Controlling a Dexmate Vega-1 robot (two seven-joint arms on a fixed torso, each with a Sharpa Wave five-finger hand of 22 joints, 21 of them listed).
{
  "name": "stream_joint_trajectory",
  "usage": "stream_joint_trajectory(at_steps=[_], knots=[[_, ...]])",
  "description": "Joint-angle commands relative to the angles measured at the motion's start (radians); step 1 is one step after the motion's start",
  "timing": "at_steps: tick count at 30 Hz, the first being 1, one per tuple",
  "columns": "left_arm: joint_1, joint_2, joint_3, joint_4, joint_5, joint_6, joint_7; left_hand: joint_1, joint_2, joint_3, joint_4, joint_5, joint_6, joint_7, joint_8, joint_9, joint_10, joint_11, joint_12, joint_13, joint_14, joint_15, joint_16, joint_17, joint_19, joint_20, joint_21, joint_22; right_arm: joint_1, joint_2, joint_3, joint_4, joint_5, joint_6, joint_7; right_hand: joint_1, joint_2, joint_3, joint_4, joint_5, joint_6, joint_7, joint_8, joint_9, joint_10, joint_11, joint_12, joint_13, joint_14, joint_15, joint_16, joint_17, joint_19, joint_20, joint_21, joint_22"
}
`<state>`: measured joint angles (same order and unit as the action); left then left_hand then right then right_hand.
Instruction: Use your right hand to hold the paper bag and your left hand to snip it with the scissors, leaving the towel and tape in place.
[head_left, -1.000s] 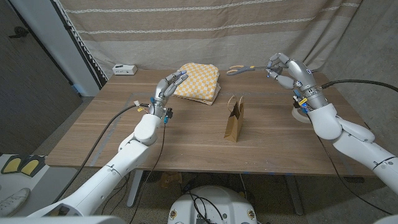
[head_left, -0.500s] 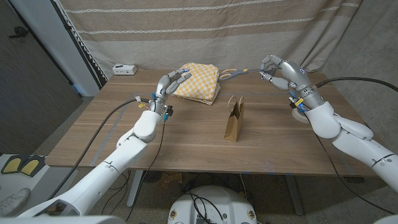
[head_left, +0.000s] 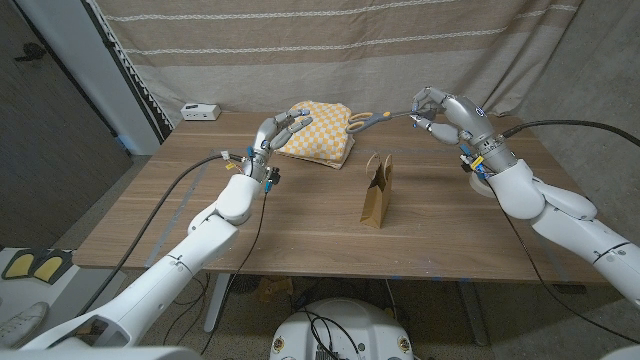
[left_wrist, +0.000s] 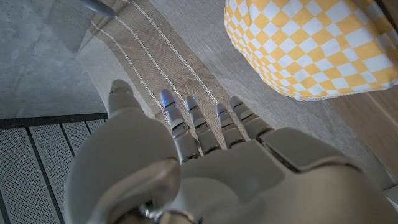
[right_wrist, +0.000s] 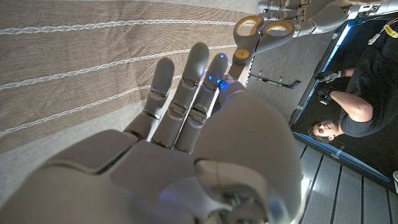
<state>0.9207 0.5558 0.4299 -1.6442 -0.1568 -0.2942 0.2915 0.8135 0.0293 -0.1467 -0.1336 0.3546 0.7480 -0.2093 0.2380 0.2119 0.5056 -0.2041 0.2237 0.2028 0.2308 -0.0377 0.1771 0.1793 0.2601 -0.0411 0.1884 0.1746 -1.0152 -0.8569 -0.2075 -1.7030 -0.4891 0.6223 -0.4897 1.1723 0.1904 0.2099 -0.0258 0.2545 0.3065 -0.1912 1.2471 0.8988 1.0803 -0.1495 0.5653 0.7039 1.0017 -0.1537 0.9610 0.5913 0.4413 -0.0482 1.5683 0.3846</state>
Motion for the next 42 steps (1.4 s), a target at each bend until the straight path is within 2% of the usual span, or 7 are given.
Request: stream_joint_trajectory(at_steps=[1, 16, 19, 29, 34, 39, 42], knots=[[-0.014, -0.001, 0.012, 0.010, 0.021, -0.017, -0.014, 0.011, 0.004, 0.002, -0.001, 0.002, 0.052, -0.009, 0.014, 0.000, -0.023, -0.007, -0.009, 0.003, -0.018, -0.176, 0.004, 0.002, -0.011, -0.148, 0.004, 0.004, 0.041, 0.006, -0.024, 0.015, -0.022, 0.040, 0.021, -0.002, 0.004, 0.004, 0.003, 0.005, -0.003, 0.004, 0.009, 0.001, 0.004, 0.000, -0.004, 0.002, 0.007, -0.073, -0.001, 0.005, 0.001, -0.158, 0.003, 0.004], [-0.021, 0.003, 0.029, -0.004, 0.053, -0.016, -0.025, 0.015, -0.006, -0.003, 0.000, -0.002, 0.066, -0.011, 0.007, -0.005, -0.026, -0.005, -0.008, 0.003, -0.029, -0.178, 0.005, 0.002, -0.012, -0.153, 0.007, 0.004, 0.056, 0.016, -0.044, 0.034, -0.015, 0.039, 0.048, 0.001, 0.004, 0.005, 0.001, 0.006, 0.001, 0.011, 0.012, -0.012, 0.003, 0.004, -0.005, 0.003, 0.005, -0.074, -0.008, 0.001, 0.004, -0.158, 0.002, 0.002], [-0.021, 0.002, 0.030, -0.006, 0.055, -0.019, -0.026, 0.016, -0.011, -0.009, 0.004, -0.003, 0.133, -0.010, 0.022, -0.007, -0.020, -0.007, -0.002, 0.004, -0.030, -0.178, 0.007, 0.002, -0.012, -0.156, 0.008, 0.004, 0.059, 0.013, -0.047, 0.035, -0.014, 0.044, 0.053, 0.001, 0.003, 0.005, 0.001, 0.006, 0.000, 0.008, 0.014, -0.014, 0.007, 0.004, -0.011, -0.009, 0.011, -0.073, -0.007, 0.003, 0.005, -0.159, 0.002, 0.001], [-0.027, -0.002, 0.038, -0.008, 0.066, -0.030, -0.034, 0.043, -0.017, -0.014, -0.002, -0.002, 0.211, -0.011, 0.026, -0.014, -0.017, -0.007, 0.000, 0.004, -0.030, -0.180, 0.008, 0.002, -0.009, -0.159, 0.009, 0.004, 0.060, 0.013, -0.049, 0.036, -0.005, 0.031, 0.067, 0.001, 0.004, 0.005, 0.001, 0.005, -0.002, 0.009, 0.022, -0.011, 0.005, 0.005, -0.013, -0.008, 0.012, -0.073, -0.012, 0.002, 0.008, -0.158, 0.002, 0.000], [-0.033, -0.001, 0.041, 0.003, 0.056, -0.039, -0.054, 0.067, -0.022, -0.014, -0.007, -0.003, 0.222, -0.012, 0.018, -0.016, -0.019, -0.007, 0.000, 0.004, -0.031, -0.180, 0.008, 0.002, -0.008, -0.161, 0.009, 0.004, 0.065, 0.009, -0.053, 0.041, -0.005, 0.032, 0.074, 0.001, 0.003, 0.005, 0.001, 0.004, -0.002, 0.011, 0.024, -0.014, 0.003, 0.002, -0.008, 0.002, 0.011, -0.074, -0.015, 0.001, 0.008, -0.158, 0.002, -0.001], [-0.039, 0.004, 0.043, 0.004, 0.049, -0.039, -0.072, 0.091, -0.026, -0.018, -0.004, -0.001, 0.190, -0.012, -0.011, -0.014, -0.027, -0.008, -0.003, 0.004, -0.036, -0.179, 0.008, 0.003, -0.008, -0.161, 0.009, 0.004, 0.076, 0.006, -0.060, 0.047, -0.008, 0.041, 0.079, 0.002, 0.003, 0.005, 0.001, 0.004, -0.004, 0.009, 0.026, -0.015, 0.007, 0.001, -0.012, -0.006, 0.013, -0.073, -0.015, 0.003, 0.009, -0.158, 0.002, -0.002], [-0.043, 0.008, 0.045, 0.002, 0.054, -0.036, -0.078, 0.095, -0.027, -0.020, -0.002, 0.000, 0.186, -0.012, -0.015, -0.013, -0.032, -0.008, -0.005, 0.004, -0.039, -0.179, 0.007, 0.003, -0.008, -0.162, 0.009, 0.004, 0.085, 0.004, -0.064, 0.052, -0.012, 0.048, 0.083, 0.001, 0.003, 0.004, 0.001, 0.004, -0.005, 0.008, 0.027, -0.016, 0.003, 0.001, -0.011, 0.000, 0.012, -0.073, -0.018, 0.000, 0.009, -0.158, 0.002, -0.002]])
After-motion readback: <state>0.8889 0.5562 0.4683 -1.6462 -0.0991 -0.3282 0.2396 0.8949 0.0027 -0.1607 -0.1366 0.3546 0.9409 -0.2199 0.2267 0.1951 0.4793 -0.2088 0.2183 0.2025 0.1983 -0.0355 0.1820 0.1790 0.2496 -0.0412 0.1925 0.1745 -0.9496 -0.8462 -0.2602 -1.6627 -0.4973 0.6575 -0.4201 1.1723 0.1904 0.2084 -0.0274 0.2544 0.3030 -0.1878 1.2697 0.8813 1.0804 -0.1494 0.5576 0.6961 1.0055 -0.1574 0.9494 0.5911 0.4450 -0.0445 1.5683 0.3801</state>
